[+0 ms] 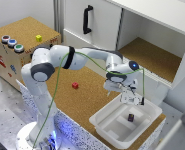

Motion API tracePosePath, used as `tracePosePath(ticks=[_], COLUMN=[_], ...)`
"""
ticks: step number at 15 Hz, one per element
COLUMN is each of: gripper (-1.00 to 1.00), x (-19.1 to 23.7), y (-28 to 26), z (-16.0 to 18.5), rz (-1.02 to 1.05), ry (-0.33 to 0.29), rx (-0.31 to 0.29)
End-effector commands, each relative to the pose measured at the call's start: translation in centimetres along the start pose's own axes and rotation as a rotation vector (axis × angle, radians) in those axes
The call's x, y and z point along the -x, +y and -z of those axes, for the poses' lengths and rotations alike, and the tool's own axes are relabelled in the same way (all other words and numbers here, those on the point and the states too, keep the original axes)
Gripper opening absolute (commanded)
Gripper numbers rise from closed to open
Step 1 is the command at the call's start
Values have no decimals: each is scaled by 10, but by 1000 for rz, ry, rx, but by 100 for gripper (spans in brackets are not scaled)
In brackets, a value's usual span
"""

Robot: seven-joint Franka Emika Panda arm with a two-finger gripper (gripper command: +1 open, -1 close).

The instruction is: Move to the white box and store the purple object

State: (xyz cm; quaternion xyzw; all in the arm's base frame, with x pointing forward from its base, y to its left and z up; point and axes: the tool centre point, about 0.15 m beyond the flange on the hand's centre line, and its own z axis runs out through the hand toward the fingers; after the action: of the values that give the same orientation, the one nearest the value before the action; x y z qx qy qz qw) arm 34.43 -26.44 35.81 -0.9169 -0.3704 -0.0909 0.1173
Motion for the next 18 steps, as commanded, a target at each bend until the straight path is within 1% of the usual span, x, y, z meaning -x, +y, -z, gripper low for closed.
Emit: tracePosePath(ticks=[1, 2, 3, 6, 11, 13, 14, 16, 17, 18], gripper=[100, 100, 100, 100, 100, 100, 100, 100, 100, 100], x=[-50, -58, -66, -80, -97, -109, -116, -130, -137, -143], y=[-57, -66, -76, -107, -161, -188, -200, -216, -225, -236], z=[-27, -36, -46, -72, -112, -132, -140, -154, -161, -169], rz=[-55, -91, -125, -247, -377, -384, -365, -319, -294, -288], ry=[-117, -118, -141, -170, -182, -175, -182, -186, -192, -200], rx=[159, 155, 153, 159, 156, 164, 173, 156, 159, 187])
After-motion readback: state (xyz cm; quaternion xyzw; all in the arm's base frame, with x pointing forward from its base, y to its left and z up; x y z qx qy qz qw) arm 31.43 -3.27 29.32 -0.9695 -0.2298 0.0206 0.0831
